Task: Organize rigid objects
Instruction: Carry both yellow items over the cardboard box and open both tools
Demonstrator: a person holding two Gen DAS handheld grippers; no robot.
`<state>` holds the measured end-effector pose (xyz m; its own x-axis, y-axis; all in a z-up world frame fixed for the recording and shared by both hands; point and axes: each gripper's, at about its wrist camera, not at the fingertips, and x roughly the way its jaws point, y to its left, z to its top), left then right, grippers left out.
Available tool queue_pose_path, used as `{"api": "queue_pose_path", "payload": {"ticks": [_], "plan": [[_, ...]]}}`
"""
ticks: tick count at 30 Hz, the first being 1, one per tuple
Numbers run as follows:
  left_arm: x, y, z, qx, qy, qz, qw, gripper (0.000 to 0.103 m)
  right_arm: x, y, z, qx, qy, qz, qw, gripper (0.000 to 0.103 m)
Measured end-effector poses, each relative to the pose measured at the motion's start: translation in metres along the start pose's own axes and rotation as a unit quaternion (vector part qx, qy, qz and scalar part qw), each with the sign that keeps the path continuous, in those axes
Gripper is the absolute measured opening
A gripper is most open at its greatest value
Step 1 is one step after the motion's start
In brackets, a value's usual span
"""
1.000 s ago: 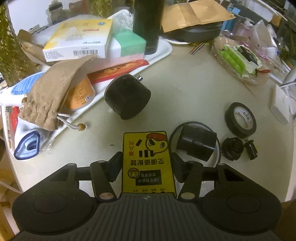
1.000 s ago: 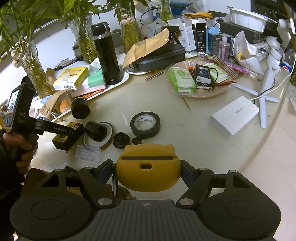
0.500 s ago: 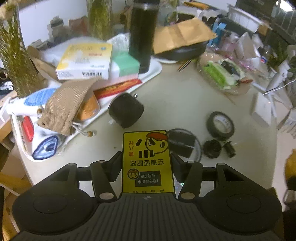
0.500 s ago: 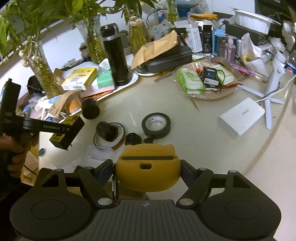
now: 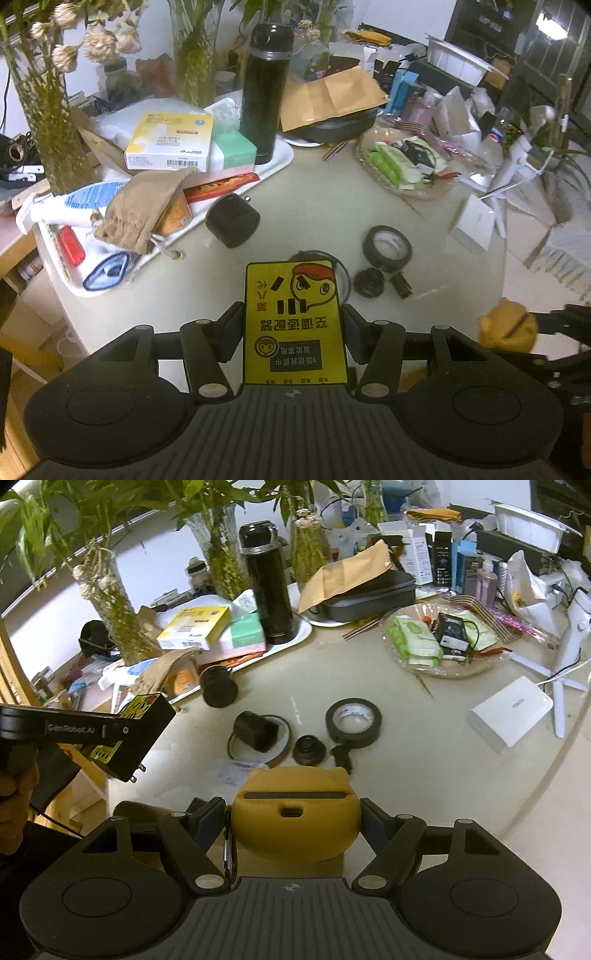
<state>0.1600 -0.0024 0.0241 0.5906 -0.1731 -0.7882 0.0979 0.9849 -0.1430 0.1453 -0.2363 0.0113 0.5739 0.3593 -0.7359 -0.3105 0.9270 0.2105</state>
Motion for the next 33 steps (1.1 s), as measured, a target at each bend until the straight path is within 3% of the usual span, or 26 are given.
{"api": "queue_pose_path", "payload": {"ticks": [13, 22, 33], "plan": [[-0.024, -0.013, -0.043, -0.015, 0.014, -0.024, 0.9995, 0.054, -0.005, 0.024, -0.027, -0.015, 0.023, 0.016, 1.0, 0.079], [-0.017, -0.015, -0.073, -0.027, 0.041, -0.023, 0.9985, 0.054, 0.006, 0.029, -0.047, -0.006, 0.049, 0.027, 0.998, 0.079], [-0.006, -0.01, -0.081, -0.04, 0.055, -0.016, 0.9976, 0.054, 0.021, 0.031, -0.045, -0.012, 0.057, 0.02, 0.998, 0.079]]}}
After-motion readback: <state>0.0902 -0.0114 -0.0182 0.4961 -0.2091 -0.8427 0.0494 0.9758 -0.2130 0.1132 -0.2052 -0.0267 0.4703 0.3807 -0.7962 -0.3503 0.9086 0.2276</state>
